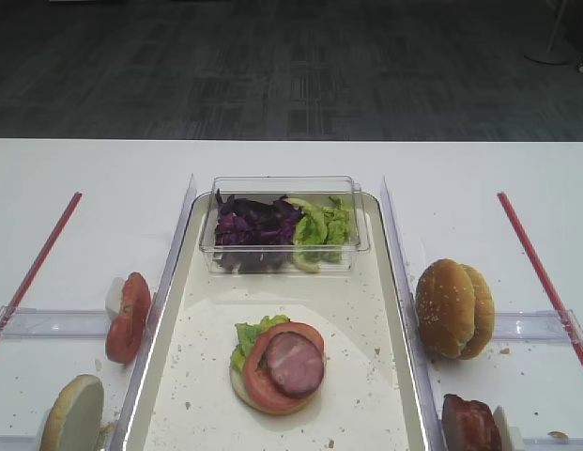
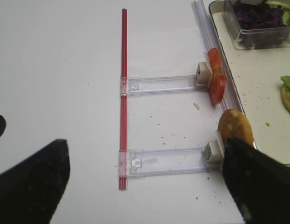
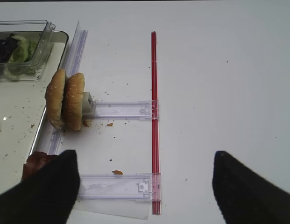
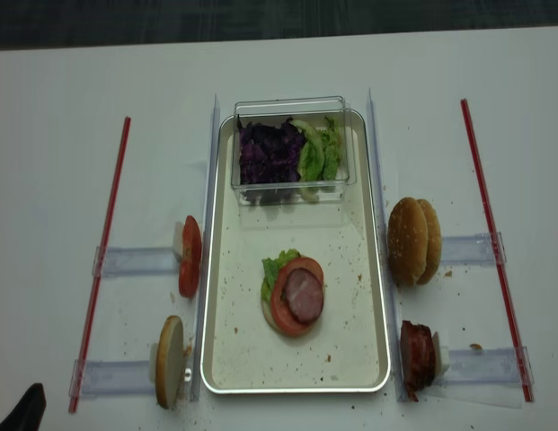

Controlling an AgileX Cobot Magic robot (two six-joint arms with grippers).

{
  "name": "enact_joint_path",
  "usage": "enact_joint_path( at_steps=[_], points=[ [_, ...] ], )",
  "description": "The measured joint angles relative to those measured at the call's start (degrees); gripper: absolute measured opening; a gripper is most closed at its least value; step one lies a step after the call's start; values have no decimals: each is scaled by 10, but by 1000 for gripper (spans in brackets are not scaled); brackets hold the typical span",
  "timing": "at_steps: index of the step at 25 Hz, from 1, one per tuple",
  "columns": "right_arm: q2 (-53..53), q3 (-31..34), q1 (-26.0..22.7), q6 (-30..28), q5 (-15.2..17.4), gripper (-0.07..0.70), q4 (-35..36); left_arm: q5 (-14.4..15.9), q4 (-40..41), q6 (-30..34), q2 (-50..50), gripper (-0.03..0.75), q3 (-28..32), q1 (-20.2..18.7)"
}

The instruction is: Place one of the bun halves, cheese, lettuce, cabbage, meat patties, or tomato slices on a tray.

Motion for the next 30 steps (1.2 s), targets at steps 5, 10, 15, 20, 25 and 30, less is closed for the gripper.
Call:
enact_joint_path(
  at_steps=[5, 10, 15, 20, 25, 30],
  points=[
    [0, 0, 0, 0, 0, 603, 0, 0, 0, 0, 0, 613, 0, 0],
    [0, 0, 0, 0, 0, 603, 0, 0, 0, 0, 0, 613, 0, 0],
    [0, 0, 0, 0, 0, 603, 0, 0, 0, 0, 0, 613, 0, 0],
    [0, 0, 0, 0, 0, 603, 0, 0, 0, 0, 0, 613, 0, 0],
    [0, 0, 0, 0, 0, 602, 0, 0, 0, 0, 0, 613, 0, 0],
    [0, 0, 0, 0, 0, 603, 0, 0, 0, 0, 0, 613, 0, 0]
  ],
)
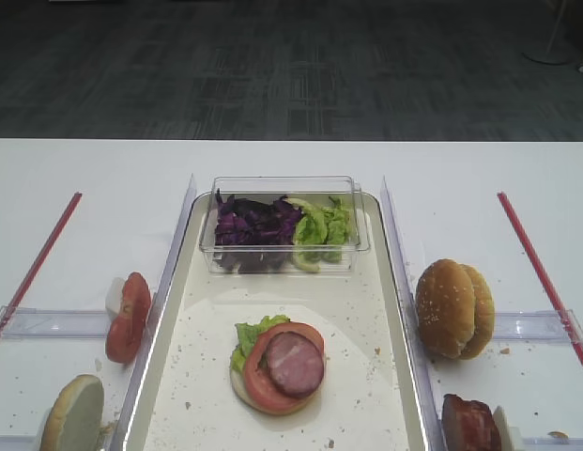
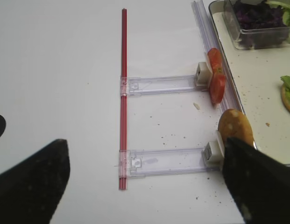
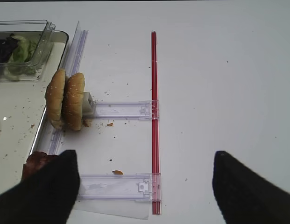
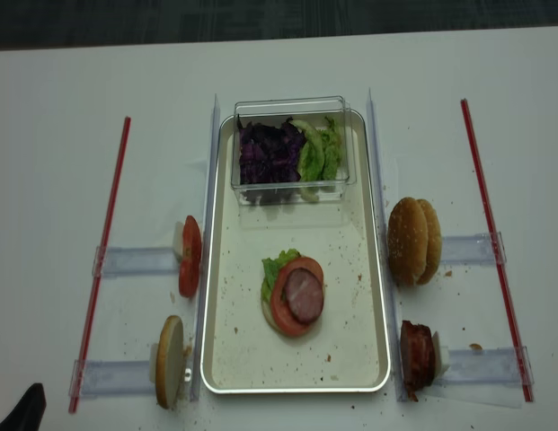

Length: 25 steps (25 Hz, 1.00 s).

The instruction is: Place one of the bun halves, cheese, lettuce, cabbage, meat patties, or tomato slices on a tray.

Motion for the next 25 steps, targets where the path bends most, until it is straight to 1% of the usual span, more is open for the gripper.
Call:
enact_joint_path(
  at_steps=[25],
  points=[
    [0, 0, 0, 0, 0, 593, 0, 0, 0, 0, 0, 613, 0, 0]
  ],
)
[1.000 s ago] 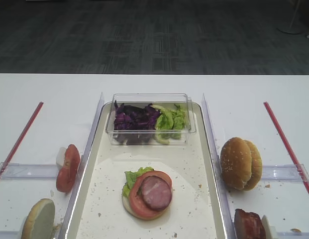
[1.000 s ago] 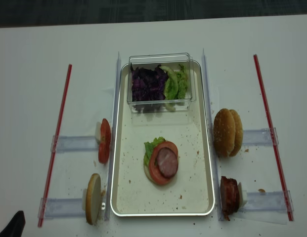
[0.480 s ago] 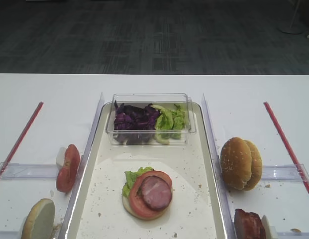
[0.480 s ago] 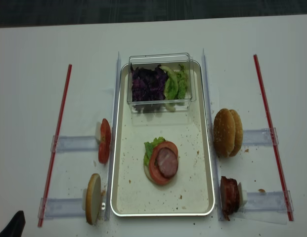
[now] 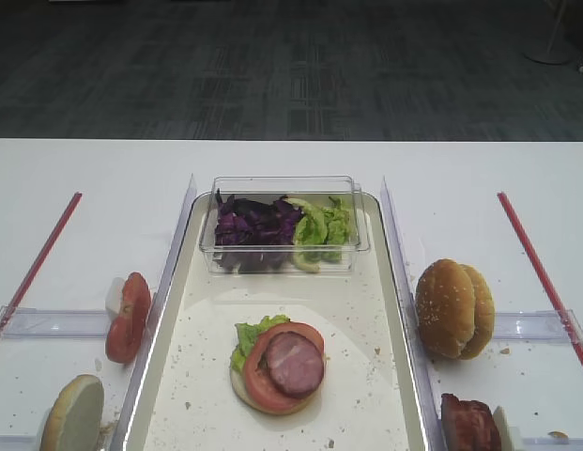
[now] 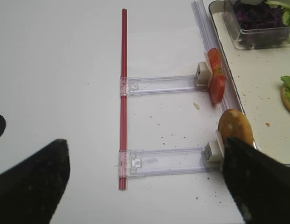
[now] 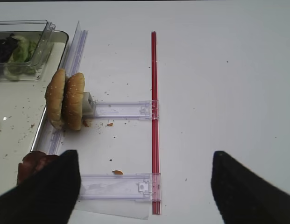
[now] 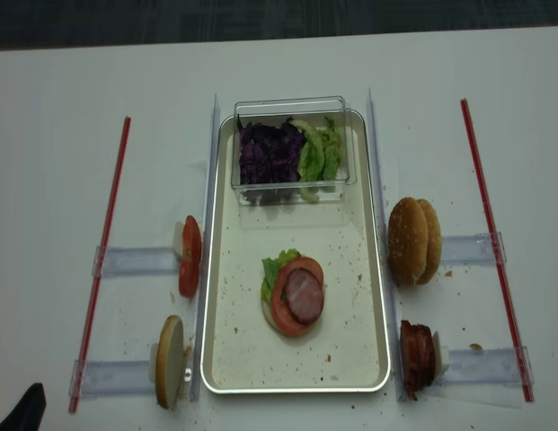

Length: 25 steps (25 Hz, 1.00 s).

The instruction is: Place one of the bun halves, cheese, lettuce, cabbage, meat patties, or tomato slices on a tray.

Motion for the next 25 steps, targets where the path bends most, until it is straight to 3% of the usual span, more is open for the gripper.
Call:
enact_joint_path(
  at_steps=[25],
  points=[
    [0, 0, 0, -2, 0, 585, 0, 0, 0, 0, 0, 613, 0, 0]
  ],
)
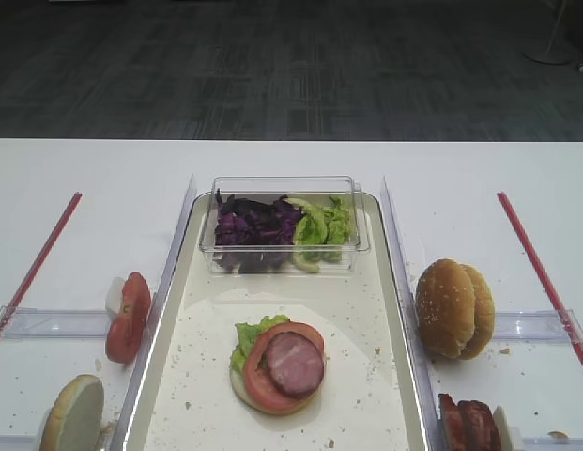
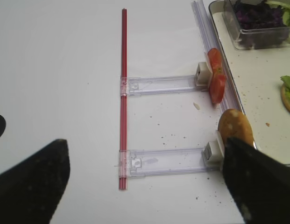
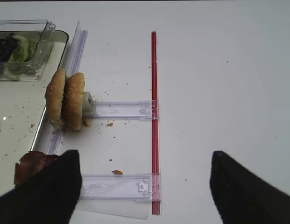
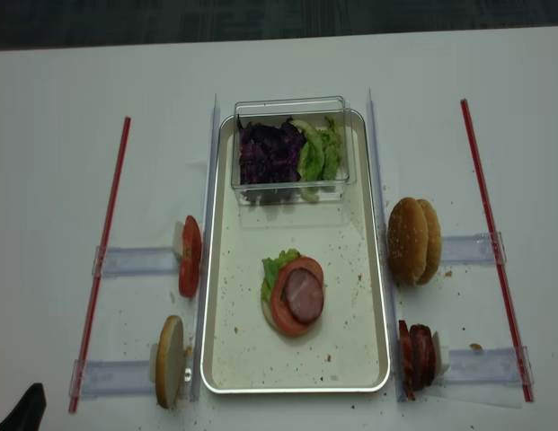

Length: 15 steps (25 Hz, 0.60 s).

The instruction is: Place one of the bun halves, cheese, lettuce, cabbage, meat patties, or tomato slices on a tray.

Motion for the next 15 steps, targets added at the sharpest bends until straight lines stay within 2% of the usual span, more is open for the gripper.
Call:
enact_joint_path(
  at_steps=[15],
  points=[
    [0, 0, 0, 0, 0, 585, 0, 0, 0, 0, 0, 613, 0, 0]
  ],
)
